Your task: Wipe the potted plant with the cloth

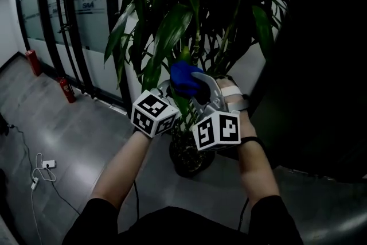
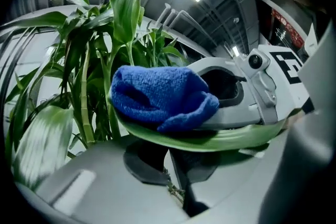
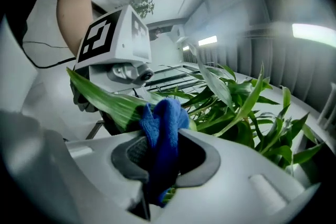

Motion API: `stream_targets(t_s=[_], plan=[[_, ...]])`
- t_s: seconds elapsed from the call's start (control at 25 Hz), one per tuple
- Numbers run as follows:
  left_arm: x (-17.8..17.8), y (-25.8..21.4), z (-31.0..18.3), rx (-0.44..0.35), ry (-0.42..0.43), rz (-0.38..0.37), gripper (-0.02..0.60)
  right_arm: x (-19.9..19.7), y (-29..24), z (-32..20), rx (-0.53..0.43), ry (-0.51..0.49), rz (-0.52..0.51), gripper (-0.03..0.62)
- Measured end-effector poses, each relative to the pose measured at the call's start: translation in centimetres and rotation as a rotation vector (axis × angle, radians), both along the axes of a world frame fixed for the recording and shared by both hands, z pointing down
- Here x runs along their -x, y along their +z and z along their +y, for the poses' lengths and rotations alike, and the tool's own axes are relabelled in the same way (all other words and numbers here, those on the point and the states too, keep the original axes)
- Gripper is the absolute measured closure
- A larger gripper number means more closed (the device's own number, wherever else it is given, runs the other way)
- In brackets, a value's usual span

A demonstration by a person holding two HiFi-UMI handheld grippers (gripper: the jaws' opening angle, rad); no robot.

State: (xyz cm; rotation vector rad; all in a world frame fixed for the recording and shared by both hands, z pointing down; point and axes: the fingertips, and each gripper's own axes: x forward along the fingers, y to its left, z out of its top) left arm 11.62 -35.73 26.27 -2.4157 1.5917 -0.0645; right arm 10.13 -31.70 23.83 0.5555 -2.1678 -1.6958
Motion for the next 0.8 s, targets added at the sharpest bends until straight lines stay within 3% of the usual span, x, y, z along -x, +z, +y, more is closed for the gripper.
stream_targets(t_s=[0.28, 0.8], plan=[[-0.5, 2.4, -0.6, 0.019, -0.007, -0.107, 0.575, -0.8, 2.7, 0.2, -0.063, 0.015, 0.1, 0.507], [2.4, 7.0, -0.4, 0.077, -0.058, -0.106, 0.575, -0.8, 7.7, 1.8, -0.12, -0.001, 0.247, 0.507]])
